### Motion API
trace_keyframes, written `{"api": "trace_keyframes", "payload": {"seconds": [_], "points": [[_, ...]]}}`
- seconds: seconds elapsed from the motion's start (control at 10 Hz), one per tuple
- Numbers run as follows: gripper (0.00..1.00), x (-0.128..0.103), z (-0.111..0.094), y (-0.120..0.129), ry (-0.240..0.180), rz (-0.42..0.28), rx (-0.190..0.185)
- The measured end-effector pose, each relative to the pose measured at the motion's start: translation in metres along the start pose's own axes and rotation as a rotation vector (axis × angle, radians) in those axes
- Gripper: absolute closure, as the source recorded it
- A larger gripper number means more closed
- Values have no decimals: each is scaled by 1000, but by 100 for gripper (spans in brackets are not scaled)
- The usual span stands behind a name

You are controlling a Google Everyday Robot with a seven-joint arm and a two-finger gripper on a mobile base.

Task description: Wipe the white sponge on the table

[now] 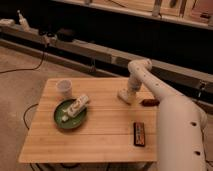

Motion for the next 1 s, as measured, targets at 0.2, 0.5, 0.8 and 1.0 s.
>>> {"api": "trace_keyframes", "payload": {"seconds": [0.2,0.5,0.8,1.0], "points": [[52,30,-10,-4,14,19,25],[52,-5,-15,-18,-13,-37,53],[52,-41,-19,-18,-40,-110,64],[52,-68,-17,-2,-35,-197,55]]}}
